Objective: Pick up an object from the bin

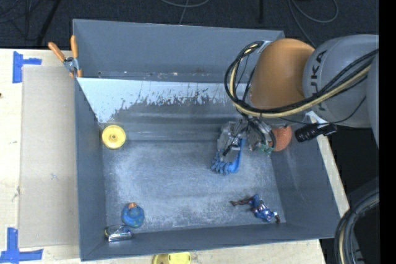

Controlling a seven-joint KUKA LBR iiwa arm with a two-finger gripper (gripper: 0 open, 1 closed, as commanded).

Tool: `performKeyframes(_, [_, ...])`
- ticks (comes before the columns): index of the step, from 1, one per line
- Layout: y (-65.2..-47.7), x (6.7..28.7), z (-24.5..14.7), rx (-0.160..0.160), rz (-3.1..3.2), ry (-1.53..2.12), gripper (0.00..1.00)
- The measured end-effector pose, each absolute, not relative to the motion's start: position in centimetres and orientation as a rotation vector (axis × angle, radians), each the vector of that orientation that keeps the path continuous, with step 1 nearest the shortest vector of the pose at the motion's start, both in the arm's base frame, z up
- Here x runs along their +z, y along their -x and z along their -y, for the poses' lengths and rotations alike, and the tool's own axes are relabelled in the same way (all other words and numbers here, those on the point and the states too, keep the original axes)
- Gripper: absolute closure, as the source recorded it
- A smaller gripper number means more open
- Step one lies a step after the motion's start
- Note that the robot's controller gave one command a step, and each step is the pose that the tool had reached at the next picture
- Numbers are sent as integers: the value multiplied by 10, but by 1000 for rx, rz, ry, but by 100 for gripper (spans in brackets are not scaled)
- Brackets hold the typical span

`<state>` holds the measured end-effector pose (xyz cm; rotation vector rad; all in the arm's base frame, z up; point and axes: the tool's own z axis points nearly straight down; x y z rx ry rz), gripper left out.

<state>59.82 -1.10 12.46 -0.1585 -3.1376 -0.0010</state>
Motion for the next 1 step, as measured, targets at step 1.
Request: performKeyframes(1, [-574,133,7,0,3138,125,100])
